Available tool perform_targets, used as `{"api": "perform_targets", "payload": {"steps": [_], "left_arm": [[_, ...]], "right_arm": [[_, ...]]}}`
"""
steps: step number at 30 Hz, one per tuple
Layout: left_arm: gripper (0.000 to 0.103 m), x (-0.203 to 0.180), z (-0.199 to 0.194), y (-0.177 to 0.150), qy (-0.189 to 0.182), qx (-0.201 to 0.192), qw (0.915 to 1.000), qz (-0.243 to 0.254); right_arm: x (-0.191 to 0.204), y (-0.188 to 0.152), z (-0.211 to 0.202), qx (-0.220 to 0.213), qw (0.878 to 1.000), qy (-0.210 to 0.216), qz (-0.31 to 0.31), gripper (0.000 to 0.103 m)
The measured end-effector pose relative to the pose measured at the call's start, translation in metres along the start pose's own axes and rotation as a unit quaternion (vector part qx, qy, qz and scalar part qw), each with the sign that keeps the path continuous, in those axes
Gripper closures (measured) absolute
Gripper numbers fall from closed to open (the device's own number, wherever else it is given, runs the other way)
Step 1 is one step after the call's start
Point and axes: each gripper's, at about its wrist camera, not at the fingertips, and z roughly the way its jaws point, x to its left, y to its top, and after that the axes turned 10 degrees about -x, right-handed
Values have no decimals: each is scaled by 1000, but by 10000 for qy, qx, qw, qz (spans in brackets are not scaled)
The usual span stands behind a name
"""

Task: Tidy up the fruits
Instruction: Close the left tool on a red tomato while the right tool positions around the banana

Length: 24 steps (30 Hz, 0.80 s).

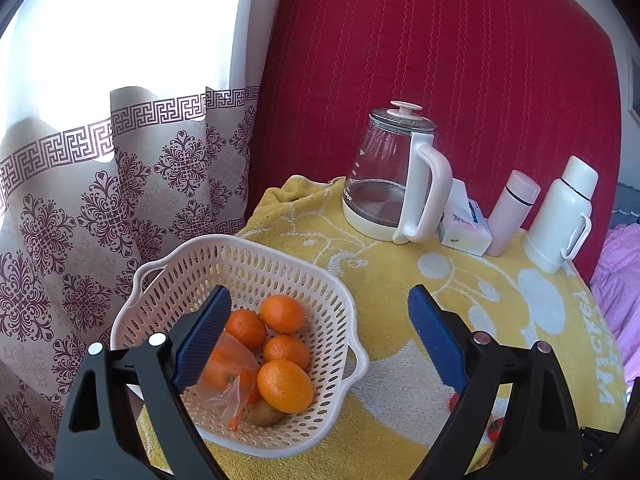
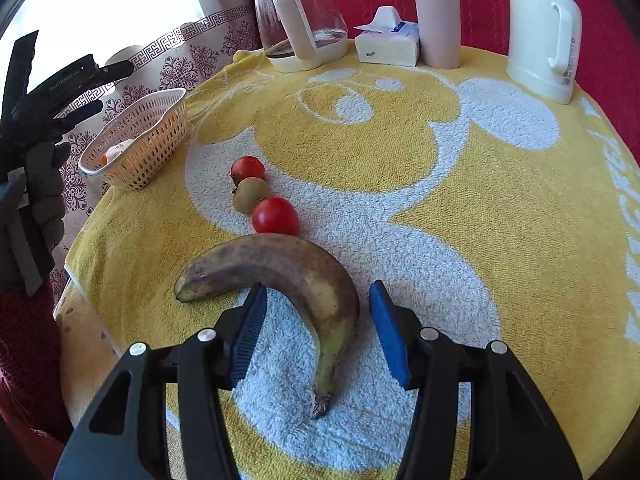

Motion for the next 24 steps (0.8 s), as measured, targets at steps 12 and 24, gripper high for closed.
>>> {"api": "perform_targets", "payload": {"steps": [12, 24], "left_arm": [[12, -19, -1, -6, -111, 27, 9997, 218], [12, -52, 0, -23, -354, 150, 9970, 665]], "right_arm": [[9, -2, 3, -17, 9985, -210, -501, 59], [-30, -10, -23, -215, 9979, -608, 21, 67]]}}
